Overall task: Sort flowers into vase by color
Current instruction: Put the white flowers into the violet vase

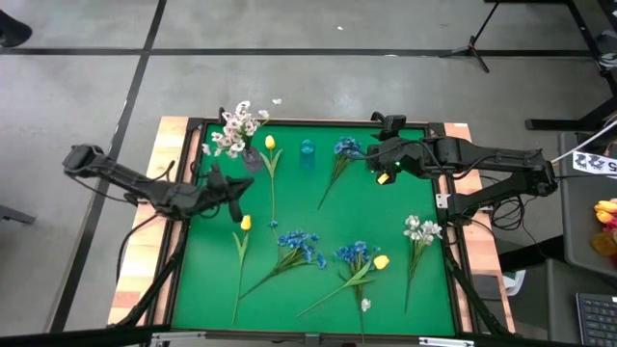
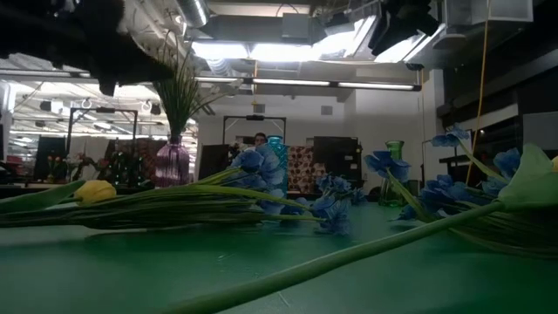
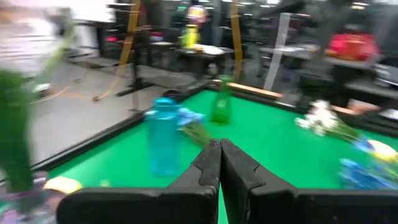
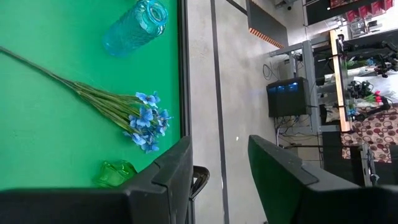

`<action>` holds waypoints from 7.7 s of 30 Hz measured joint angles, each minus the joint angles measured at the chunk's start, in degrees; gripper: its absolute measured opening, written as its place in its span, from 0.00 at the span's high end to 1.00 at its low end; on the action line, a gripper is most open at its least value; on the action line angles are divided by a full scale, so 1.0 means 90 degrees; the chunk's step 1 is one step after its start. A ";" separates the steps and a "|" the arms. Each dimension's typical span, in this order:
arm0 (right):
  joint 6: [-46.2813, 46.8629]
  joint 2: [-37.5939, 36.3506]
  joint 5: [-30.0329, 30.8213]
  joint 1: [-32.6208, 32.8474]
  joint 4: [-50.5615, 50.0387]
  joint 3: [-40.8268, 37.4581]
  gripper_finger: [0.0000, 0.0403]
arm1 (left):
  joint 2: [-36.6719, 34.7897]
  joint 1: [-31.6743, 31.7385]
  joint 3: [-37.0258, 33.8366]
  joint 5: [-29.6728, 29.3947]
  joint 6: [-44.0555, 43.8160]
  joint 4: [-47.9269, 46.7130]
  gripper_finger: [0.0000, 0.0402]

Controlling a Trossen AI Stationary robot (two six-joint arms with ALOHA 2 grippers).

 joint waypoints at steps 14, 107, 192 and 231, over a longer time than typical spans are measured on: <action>0.0003 -0.0001 0.0001 0.0002 0.0007 0.0000 0.61 | 0.0764 -0.1259 -0.0002 0.1309 -0.0657 0.0258 1.00; 1.4225 0.2233 -0.5170 0.5201 0.0861 -0.3291 0.51 | 0.3611 -0.0440 0.1421 0.1803 -0.0859 0.1942 0.58; 0.1848 0.1694 -0.4515 0.0804 0.7730 -0.1005 0.95 | 0.4043 0.1362 0.1860 0.4041 0.0996 0.4460 0.35; 0.1667 0.1697 -0.4402 0.0792 0.7562 -0.0998 0.95 | 0.4507 0.1387 0.2710 0.4563 0.1006 0.4168 0.36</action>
